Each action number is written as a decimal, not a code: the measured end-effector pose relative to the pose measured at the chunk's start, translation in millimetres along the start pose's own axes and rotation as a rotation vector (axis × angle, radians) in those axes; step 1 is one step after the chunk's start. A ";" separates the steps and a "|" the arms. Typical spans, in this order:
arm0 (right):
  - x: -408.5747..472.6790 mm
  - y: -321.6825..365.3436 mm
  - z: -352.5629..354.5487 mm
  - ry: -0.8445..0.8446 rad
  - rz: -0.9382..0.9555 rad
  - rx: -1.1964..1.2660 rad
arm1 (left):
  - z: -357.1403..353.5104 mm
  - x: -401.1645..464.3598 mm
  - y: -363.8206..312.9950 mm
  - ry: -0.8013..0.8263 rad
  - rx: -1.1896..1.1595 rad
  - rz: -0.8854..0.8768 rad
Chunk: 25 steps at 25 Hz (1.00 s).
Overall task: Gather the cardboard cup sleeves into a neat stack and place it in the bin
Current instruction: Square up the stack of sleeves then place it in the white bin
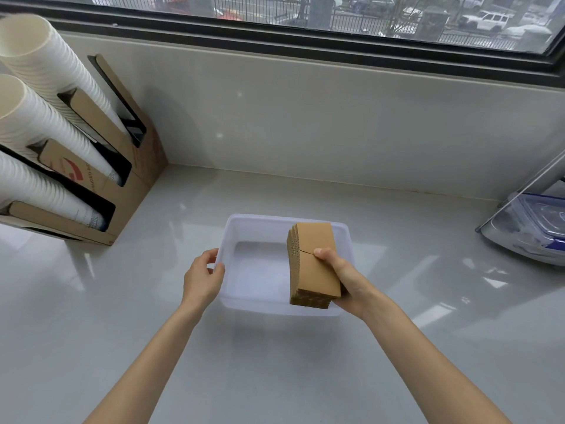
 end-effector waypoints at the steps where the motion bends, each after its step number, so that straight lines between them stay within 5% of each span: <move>1: -1.4 -1.3 1.2 -0.002 -0.003 0.014 | -1.4 -3.3 0.6 -0.005 -0.001 -0.003; 25: 96.3 -19.6 -91.6 -0.129 -0.129 -0.203 | -14.3 -3.7 14.7 -0.104 -0.100 -0.024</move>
Point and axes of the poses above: each hand's wrist, its own x-axis towards the middle knuckle, its own z-axis out of the back of the hand, y = z × x, the point moved 1 cm from there along x, towards the middle knuckle, and after that the axes turned 13 degrees about -z, right-handed, at the moved point
